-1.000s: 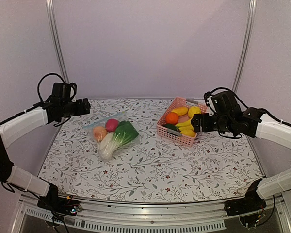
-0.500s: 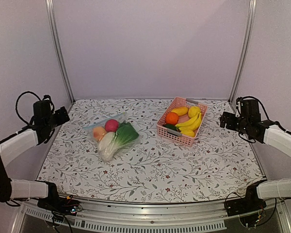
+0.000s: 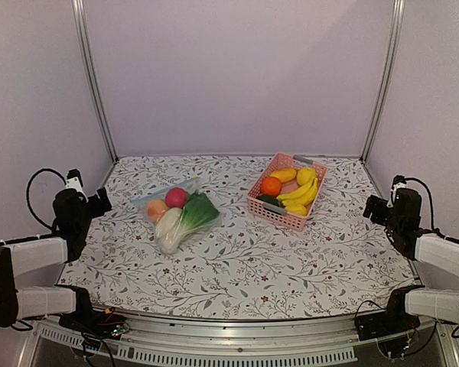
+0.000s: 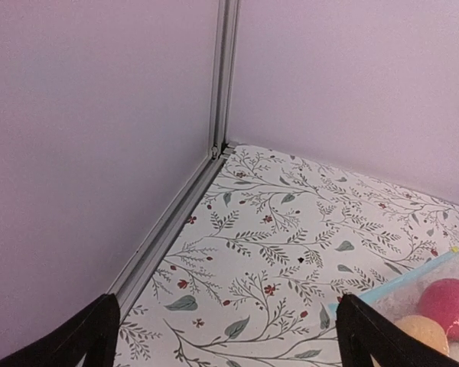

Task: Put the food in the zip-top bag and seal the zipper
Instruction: Reset both arms

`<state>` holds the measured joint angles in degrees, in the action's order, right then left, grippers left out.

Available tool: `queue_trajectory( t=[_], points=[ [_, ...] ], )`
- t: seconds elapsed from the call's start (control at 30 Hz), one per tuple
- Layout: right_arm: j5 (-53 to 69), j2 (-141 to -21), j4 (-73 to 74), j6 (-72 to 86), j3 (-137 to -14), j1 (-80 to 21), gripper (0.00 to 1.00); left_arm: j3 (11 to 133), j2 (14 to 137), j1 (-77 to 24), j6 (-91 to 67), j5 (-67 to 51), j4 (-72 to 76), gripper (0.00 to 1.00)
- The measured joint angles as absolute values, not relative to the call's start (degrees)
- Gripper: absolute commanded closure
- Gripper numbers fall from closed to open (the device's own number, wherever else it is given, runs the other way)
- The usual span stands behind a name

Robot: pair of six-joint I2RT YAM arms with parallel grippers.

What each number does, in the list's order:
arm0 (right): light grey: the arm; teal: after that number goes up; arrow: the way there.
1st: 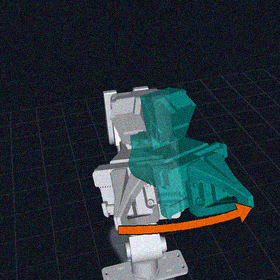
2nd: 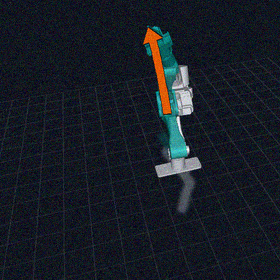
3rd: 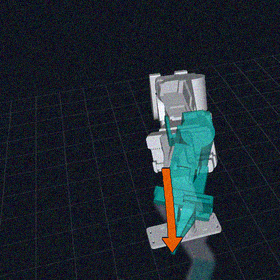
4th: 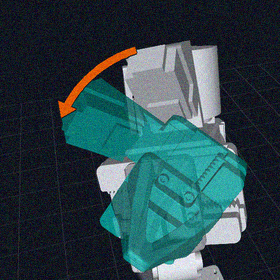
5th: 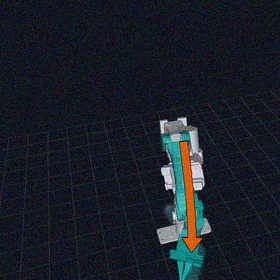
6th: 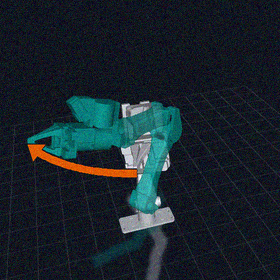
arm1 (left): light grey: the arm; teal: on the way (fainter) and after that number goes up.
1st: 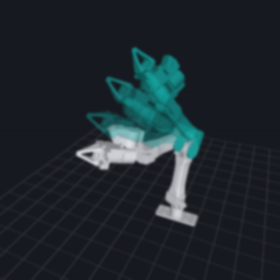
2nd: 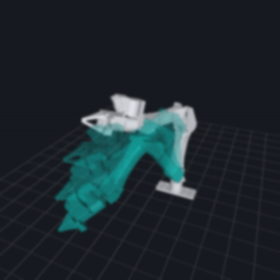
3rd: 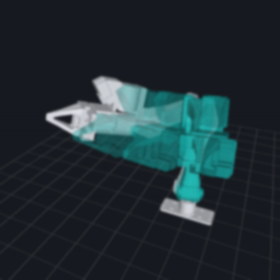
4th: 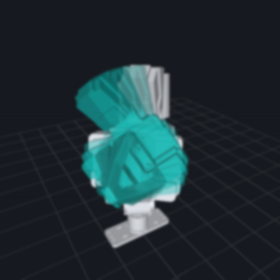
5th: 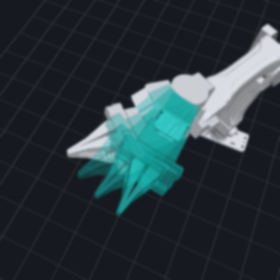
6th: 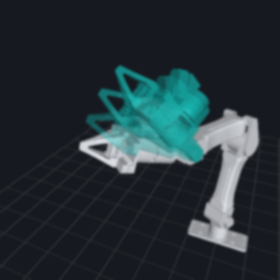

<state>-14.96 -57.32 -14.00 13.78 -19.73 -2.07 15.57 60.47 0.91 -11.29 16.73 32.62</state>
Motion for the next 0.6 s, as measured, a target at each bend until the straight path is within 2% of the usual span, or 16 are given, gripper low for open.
queue_trajectory(
  t=[0.27, 0.6],
  points=[
    [-17.47, -57.78, -22.04, 12.14, -18.65, -2.07, 0.01, 14.92, 63.81, 0.91, -10.63, 16.34, 39.18, 0.0],
    [-18.09, -57.87, -23.77, 12.08, -18.46, -2.07, 0.01, 14.46, 64.25, 0.78, -10.63, 17.21, 40.88, 0.0]
  ],
)
